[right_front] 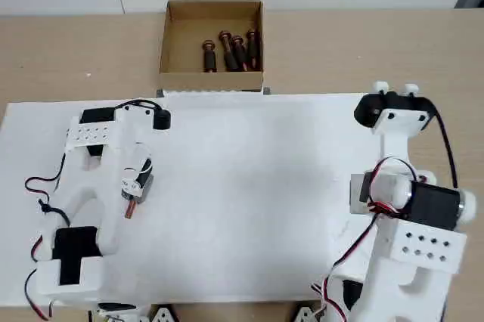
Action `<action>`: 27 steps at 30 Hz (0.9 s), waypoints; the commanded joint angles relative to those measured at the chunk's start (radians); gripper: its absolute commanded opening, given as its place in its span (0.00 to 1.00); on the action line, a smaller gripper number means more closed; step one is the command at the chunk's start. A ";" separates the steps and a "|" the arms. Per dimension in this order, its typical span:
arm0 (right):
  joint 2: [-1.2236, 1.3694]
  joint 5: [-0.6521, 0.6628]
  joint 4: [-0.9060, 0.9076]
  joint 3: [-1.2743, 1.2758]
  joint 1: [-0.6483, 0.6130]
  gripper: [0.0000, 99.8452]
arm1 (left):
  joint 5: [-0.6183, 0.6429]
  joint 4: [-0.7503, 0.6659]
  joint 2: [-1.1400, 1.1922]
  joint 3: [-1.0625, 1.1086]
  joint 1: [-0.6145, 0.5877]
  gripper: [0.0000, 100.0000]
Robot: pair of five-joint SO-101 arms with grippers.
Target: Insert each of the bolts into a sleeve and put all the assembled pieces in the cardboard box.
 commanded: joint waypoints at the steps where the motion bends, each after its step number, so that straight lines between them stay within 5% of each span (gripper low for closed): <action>1: -0.013 0.012 -0.041 0.029 0.002 0.00 | -0.026 -0.021 -0.006 -0.036 0.000 0.01; 11: -0.019 0.038 -0.053 0.038 0.002 0.00 | -0.075 -0.075 -0.006 -0.041 0.017 0.14; 27: -0.012 0.041 -0.062 0.038 0.002 0.00 | -0.072 -0.178 -0.003 -0.036 0.081 0.14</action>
